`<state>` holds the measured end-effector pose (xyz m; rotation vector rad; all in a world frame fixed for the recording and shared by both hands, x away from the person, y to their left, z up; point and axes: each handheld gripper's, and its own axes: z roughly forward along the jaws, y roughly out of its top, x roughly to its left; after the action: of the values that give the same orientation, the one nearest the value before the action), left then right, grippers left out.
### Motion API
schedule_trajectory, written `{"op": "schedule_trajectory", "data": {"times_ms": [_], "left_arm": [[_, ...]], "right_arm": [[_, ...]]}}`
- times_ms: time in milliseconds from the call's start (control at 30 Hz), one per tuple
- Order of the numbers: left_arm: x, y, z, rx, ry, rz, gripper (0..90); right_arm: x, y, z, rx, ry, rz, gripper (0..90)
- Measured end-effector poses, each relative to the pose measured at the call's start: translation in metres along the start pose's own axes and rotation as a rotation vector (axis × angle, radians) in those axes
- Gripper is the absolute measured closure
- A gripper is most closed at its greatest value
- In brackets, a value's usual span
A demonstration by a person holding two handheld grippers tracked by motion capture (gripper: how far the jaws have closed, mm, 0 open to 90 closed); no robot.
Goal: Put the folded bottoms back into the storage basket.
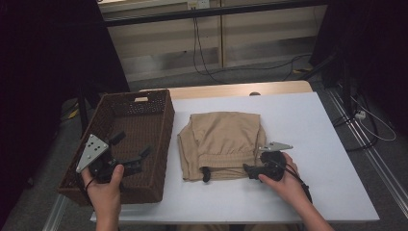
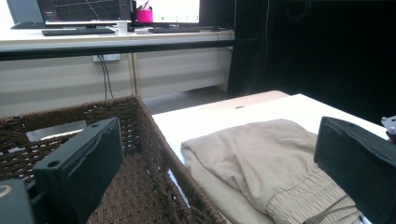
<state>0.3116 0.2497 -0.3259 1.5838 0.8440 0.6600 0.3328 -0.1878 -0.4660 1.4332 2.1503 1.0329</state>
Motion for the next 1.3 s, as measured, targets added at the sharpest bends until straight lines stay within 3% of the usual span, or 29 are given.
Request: {"op": "schedule_trajectory", "data": {"times_ms": [100,133,167,200,267,567,1000,1300], "left_arm": [[0.0,-0.001,0.001,0.004,0.002,-0.002,1.6],[0.0,-0.001,0.002,0.006,-0.001,-0.002,1.6],[0.0,-0.002,0.003,0.005,0.0,-0.007,1.6],[0.0,-0.002,0.003,0.009,-0.001,-0.004,1.6],[-0.001,-0.002,0.003,0.012,-0.003,0.001,1.6],[-0.004,0.0,0.006,0.014,-0.01,-0.002,1.6],[-0.007,0.004,0.013,0.025,-0.017,-0.002,1.6],[-0.016,0.01,0.026,0.029,-0.04,0.001,1.6]], "right_arm": [[0.001,-0.001,-0.002,-0.017,0.046,-0.006,28.3],[0.001,-0.001,-0.002,-0.017,0.046,-0.006,28.3],[0.002,-0.001,-0.003,-0.02,0.062,-0.004,39.3],[0.002,-0.001,-0.003,-0.02,0.062,-0.004,39.3],[0.003,-0.001,-0.005,-0.015,0.099,0.006,51.4],[0.001,0.0,-0.008,-0.015,0.151,0.056,75.4],[-0.001,0.003,-0.012,-0.032,0.153,0.072,79.4],[-0.013,-0.005,-0.025,-0.045,0.163,0.096,80.0]]}}
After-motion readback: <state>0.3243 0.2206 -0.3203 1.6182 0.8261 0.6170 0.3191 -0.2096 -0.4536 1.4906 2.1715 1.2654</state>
